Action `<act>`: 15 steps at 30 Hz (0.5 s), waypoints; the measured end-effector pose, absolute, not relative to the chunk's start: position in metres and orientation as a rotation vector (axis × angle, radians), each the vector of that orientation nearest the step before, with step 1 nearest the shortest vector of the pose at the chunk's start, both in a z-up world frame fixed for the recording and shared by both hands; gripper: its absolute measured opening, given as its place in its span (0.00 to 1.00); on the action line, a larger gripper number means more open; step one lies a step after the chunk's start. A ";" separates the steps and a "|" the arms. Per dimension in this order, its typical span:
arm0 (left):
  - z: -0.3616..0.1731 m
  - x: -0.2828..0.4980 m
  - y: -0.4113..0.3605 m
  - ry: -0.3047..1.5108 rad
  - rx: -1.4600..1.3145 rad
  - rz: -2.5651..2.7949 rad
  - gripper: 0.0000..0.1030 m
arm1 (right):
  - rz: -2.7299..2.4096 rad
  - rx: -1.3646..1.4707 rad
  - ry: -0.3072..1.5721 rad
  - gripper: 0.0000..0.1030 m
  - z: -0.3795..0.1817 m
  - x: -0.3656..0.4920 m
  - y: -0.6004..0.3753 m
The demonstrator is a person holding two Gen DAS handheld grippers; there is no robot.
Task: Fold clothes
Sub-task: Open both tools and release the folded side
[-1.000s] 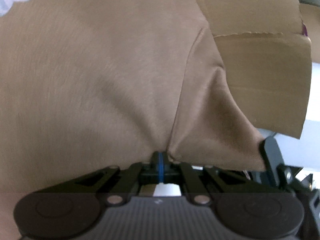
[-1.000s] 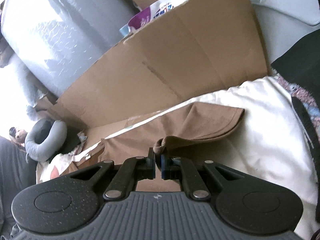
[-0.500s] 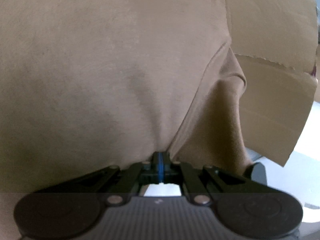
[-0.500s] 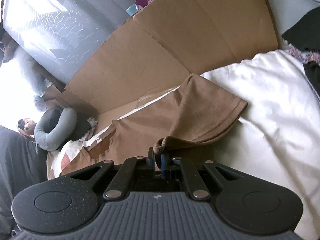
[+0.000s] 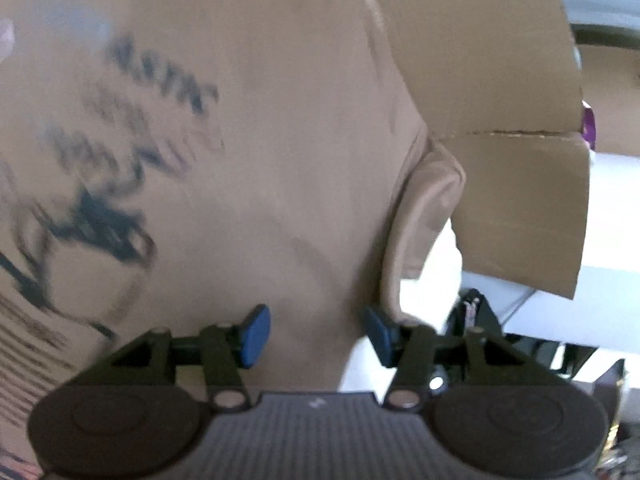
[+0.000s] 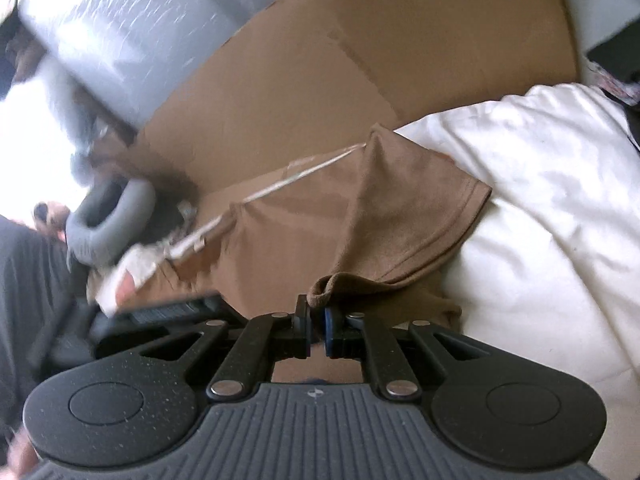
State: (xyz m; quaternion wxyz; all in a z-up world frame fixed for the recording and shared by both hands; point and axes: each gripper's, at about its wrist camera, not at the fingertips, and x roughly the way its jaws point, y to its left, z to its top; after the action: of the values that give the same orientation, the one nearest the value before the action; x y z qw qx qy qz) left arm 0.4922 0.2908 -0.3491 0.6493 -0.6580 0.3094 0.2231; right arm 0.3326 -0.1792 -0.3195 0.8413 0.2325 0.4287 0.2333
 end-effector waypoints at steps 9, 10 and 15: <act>-0.331 0.511 0.284 0.710 -1.356 0.535 0.56 | 0.540 0.358 0.943 0.46 -0.326 0.318 -0.157; -0.332 0.518 0.279 0.713 -1.342 0.532 0.56 | 0.548 0.345 0.946 0.46 -0.326 0.316 -0.157; -0.325 0.506 0.272 0.751 -1.253 0.498 0.56 | 0.501 0.309 0.916 0.46 -0.318 0.307 -0.169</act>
State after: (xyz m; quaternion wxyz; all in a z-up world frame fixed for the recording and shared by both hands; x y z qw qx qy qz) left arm 0.5057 0.2725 -0.3250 0.7168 -0.5660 0.3395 0.2249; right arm 0.3074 -0.1695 -0.3176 0.8554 0.1471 0.4358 0.2382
